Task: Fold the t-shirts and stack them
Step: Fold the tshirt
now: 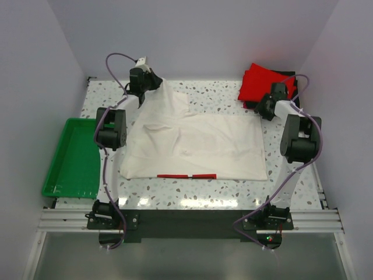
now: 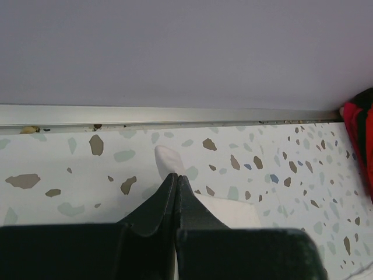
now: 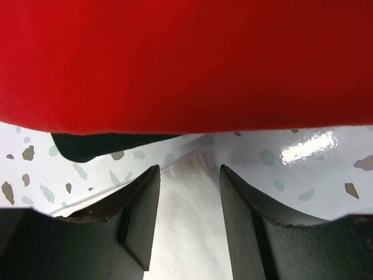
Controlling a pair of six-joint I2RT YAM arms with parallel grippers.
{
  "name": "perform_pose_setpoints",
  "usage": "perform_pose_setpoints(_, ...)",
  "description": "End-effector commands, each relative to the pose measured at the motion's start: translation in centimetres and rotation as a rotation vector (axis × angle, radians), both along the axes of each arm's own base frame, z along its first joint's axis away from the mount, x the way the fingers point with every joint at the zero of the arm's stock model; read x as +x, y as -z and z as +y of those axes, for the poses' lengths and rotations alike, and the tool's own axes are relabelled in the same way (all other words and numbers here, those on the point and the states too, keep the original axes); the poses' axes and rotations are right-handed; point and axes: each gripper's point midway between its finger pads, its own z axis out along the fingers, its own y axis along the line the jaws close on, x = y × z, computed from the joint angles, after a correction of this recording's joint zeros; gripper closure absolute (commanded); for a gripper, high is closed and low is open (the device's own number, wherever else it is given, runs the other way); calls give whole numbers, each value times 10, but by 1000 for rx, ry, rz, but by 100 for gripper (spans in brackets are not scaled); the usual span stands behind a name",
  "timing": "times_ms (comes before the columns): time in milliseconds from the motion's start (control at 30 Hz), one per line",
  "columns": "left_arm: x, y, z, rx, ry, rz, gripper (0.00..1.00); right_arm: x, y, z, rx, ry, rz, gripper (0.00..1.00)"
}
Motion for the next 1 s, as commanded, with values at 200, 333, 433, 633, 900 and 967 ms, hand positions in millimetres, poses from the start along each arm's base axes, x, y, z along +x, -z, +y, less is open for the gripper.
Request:
perform_pose_setpoints(200, 6, -67, 1, -39, 13, -144, 100, 6, 0, -2, -3, -18, 1, 57)
perform_pose_setpoints(333, 6, -68, 0, -39, 17, -149, 100, 7, 5, -1, -1, -19, 9, 64)
perform_pose_setpoints(433, 7, -69, 1, -42, 23, -153, 100, 8, 7, -1, 1, -24, 16, 71)
perform_pose_setpoints(633, 14, -73, 3, -54, 13, -162, 100, 12, 3, -2, -6, -27, 20, 92)
perform_pose_setpoints(900, 27, -92, 13, -65, -8, -195, 100, 20, -15, -4, -10, -27, -35, 100)
perform_pose_setpoints(967, 31, -102, 16, -68, -10, -214, 100, 23, -22, -6, -11, -21, -59, 100)
